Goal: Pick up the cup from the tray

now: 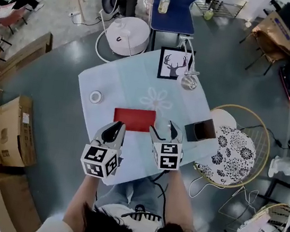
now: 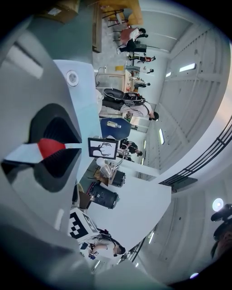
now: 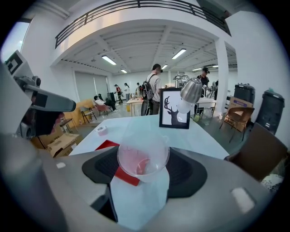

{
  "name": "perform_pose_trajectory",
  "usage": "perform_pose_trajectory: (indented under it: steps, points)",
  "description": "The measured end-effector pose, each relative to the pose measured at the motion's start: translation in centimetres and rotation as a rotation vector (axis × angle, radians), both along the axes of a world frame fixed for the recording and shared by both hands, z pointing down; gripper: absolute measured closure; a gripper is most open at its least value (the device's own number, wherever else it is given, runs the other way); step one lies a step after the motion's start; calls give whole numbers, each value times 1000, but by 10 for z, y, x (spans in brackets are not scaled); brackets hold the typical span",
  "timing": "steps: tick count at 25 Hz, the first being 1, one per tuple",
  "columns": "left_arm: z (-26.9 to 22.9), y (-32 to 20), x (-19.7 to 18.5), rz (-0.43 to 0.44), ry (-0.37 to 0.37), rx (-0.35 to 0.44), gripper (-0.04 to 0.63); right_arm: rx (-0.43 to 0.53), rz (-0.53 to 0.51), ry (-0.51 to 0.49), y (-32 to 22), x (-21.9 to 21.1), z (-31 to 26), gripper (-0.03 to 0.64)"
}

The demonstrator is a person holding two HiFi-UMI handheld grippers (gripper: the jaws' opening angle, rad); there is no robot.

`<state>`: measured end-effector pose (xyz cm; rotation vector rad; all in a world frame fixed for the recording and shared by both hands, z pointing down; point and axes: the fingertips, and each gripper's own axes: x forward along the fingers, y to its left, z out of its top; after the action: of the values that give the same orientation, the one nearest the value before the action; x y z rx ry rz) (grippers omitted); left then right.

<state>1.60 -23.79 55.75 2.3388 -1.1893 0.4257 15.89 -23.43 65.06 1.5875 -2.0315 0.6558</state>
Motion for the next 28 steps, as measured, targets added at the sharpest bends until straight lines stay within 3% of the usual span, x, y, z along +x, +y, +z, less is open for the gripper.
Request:
perform_pose_trajectory:
  steps: [12,28]
  points:
    - [17,2,37,86,-23,-29,575,-26,92,18,14,41,16,272]
    - [37,-6,30,79,-41,-89,575,-89,112,25,23,47,59,271]
